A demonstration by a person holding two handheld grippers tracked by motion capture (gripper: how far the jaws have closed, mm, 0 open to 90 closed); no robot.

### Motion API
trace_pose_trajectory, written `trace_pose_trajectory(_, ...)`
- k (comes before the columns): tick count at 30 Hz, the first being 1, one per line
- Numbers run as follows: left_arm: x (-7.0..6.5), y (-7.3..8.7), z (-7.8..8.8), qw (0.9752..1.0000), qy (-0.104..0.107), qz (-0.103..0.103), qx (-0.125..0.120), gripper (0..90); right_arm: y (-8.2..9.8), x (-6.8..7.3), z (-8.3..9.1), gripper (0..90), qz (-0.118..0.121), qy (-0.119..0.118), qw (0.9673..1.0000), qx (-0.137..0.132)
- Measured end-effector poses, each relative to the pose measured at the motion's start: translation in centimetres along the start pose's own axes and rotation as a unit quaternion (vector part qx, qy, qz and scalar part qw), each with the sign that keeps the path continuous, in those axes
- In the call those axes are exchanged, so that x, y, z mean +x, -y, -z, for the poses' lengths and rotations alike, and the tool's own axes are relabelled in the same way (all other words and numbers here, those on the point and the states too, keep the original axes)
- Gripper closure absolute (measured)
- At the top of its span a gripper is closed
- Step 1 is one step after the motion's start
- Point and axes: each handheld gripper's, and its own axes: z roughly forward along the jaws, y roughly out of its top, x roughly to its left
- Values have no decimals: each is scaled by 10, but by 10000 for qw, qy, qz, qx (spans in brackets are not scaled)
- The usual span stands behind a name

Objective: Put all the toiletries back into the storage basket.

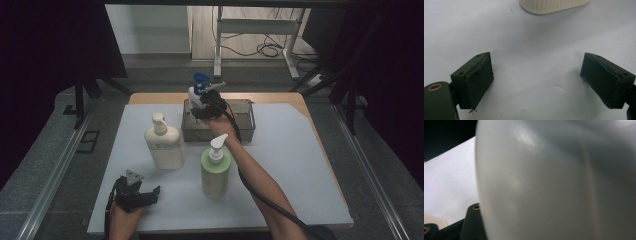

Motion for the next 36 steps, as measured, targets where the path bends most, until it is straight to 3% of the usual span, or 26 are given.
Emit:
trace_pose_trajectory(3, 0, 0, 0, 10000, 1, 7, -4, 105, 1, -1, 0, 355, 22, -81, 10000, -29)
trace_pose_trajectory(7, 0, 0, 0, 10000, 1, 2, 0, 105, 1, -1, 2, 243, 95, -9, 9999, -71)
trace_pose_trajectory(11, 0, 0, 0, 10000, 1, 1, 2, 105, 2, 0, 6, 198, 200, -16, 9998, -89)
trace_pose_trajectory(17, 0, 0, 0, 10000, -2, -4, 0, 105, 7, -1, 13, 166, 309, -53, 9994, -157)
trace_pose_trajectory(36, 0, 0, 0, 10000, -5, -10, 2, 105, 40, -18, 27, 134, 324, -358, 9986, 204)
